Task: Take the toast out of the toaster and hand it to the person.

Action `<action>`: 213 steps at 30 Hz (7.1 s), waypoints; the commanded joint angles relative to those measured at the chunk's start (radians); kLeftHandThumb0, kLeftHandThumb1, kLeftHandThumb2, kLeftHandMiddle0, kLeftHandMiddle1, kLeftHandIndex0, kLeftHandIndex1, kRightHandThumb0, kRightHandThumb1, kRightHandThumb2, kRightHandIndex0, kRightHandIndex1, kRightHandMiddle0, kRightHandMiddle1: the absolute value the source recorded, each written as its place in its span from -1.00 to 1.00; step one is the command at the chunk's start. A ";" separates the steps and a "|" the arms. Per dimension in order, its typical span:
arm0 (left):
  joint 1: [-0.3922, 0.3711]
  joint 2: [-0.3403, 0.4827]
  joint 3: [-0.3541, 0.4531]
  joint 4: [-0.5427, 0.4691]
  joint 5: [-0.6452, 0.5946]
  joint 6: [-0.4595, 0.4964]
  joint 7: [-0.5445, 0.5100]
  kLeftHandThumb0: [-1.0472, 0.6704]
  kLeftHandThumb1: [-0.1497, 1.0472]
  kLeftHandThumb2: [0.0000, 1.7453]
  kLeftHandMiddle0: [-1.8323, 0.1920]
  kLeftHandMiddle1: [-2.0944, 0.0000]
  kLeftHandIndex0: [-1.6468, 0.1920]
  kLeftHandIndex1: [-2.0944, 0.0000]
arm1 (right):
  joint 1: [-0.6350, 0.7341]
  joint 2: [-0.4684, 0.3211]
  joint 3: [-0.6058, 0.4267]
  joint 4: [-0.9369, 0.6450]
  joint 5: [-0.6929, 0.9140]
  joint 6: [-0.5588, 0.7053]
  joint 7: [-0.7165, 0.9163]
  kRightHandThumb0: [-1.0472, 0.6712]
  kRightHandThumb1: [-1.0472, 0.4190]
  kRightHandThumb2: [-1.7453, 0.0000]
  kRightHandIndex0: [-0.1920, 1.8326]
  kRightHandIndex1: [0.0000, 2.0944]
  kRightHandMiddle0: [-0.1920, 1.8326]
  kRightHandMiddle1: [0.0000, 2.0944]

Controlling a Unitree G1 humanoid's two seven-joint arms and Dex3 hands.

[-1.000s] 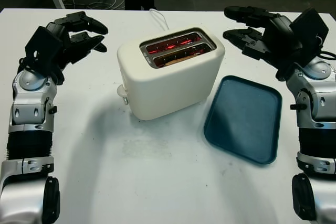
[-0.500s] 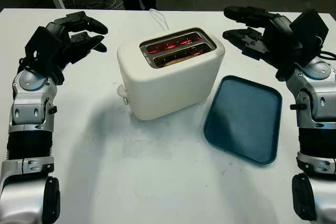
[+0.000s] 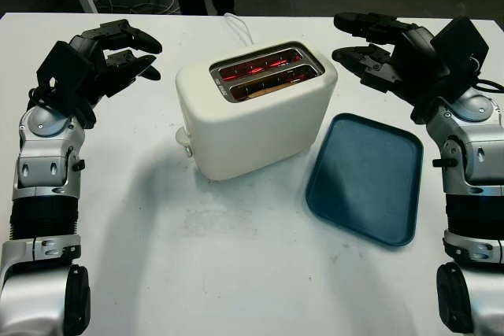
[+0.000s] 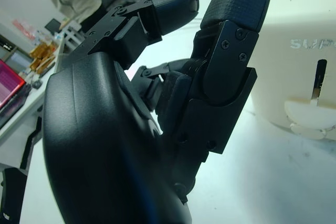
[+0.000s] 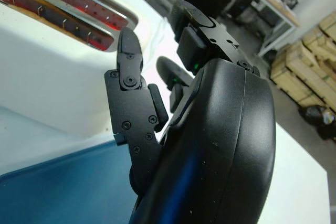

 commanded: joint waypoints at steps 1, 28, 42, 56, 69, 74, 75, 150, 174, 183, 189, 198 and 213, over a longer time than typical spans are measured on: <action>0.003 0.001 0.007 0.006 -0.017 -0.019 -0.003 -1.00 0.66 -1.00 0.14 -0.11 0.01 0.04 | 0.010 0.006 0.002 -0.013 0.003 0.018 -0.005 -0.08 -0.83 0.68 -0.64 -0.22 -0.27 -0.99; 0.004 0.004 0.010 0.019 -0.032 -0.026 -0.010 -1.00 0.65 -1.00 0.12 -0.06 -0.03 0.11 | -0.003 0.023 -0.011 0.004 0.023 0.052 -0.004 -0.07 -0.82 0.67 -0.74 -0.02 -0.26 -0.98; -0.005 0.006 -0.002 0.003 -0.016 -0.011 0.003 -1.00 0.66 -0.99 0.13 -0.10 -0.01 0.07 | -0.008 0.004 -0.002 -0.015 0.007 0.039 0.002 -0.07 -0.83 0.65 -0.75 0.00 -0.28 -0.99; 0.000 0.007 -0.007 -0.011 -0.022 0.012 0.015 -1.00 0.65 -1.00 0.12 -0.09 -0.01 0.05 | -0.226 -0.048 0.022 0.185 -0.099 -0.419 0.059 0.25 -0.56 0.99 -0.40 -0.05 -0.08 -0.88; 0.007 0.000 -0.003 -0.003 -0.020 -0.003 0.022 -1.00 0.66 -0.99 0.11 -0.08 -0.02 0.06 | -0.414 -0.068 0.270 0.264 -0.352 -0.585 0.159 -0.14 -0.29 0.99 0.02 -0.19 0.18 -0.73; 0.010 -0.001 0.000 -0.006 -0.024 0.004 0.023 -1.00 0.63 -1.00 0.10 -0.06 -0.04 0.11 | -0.411 -0.063 0.340 0.287 -0.425 -0.631 0.187 -0.04 -0.33 0.99 0.08 -0.35 0.17 -0.78; 0.011 0.000 0.001 -0.004 -0.024 0.001 0.022 -1.00 0.63 -1.00 0.10 -0.06 -0.05 0.11 | -0.411 -0.062 0.352 0.290 -0.436 -0.630 0.196 0.01 -0.34 0.99 0.06 -0.37 0.16 -0.80; 0.011 -0.007 0.004 0.020 -0.039 0.004 0.026 -1.00 0.58 -1.00 0.03 0.02 -0.16 0.23 | -0.504 -0.033 0.371 0.597 -0.635 -0.957 -0.060 -0.28 -0.83 0.55 0.31 0.67 0.02 0.67; 0.012 0.004 0.004 0.021 -0.029 0.000 0.016 -1.00 0.60 -1.00 0.07 -0.01 -0.12 0.19 | -0.595 -0.116 0.031 0.824 -0.306 -0.716 -0.054 -0.31 -0.83 0.56 0.23 0.67 -0.01 0.67; 0.012 0.006 0.001 0.009 -0.027 0.006 0.016 -1.00 0.60 -1.00 0.09 -0.04 -0.07 0.15 | -0.543 -0.093 -0.060 0.977 -0.241 -0.592 -0.208 -0.16 -0.83 0.50 0.14 0.67 -0.09 0.67; 0.012 0.004 0.003 0.009 -0.029 0.000 0.016 -1.00 0.61 -0.99 0.09 -0.05 -0.06 0.13 | -0.502 -0.052 -0.110 1.056 -0.185 -0.595 -0.272 -0.09 -0.83 0.49 0.04 0.67 -0.30 0.67; 0.014 0.000 0.009 0.016 -0.034 -0.007 0.009 -1.00 0.59 -1.00 0.09 -0.02 -0.07 0.15 | -0.468 0.010 -0.159 1.096 -0.112 -0.554 -0.313 0.01 -0.83 0.32 0.04 0.67 -0.34 0.67; 0.017 -0.001 0.011 0.014 -0.037 0.000 0.010 -1.00 0.58 -1.00 0.08 -0.04 -0.07 0.13 | -0.373 0.098 -0.142 1.080 -0.100 -0.561 -0.313 0.17 -0.83 0.14 -0.53 0.67 -0.81 0.67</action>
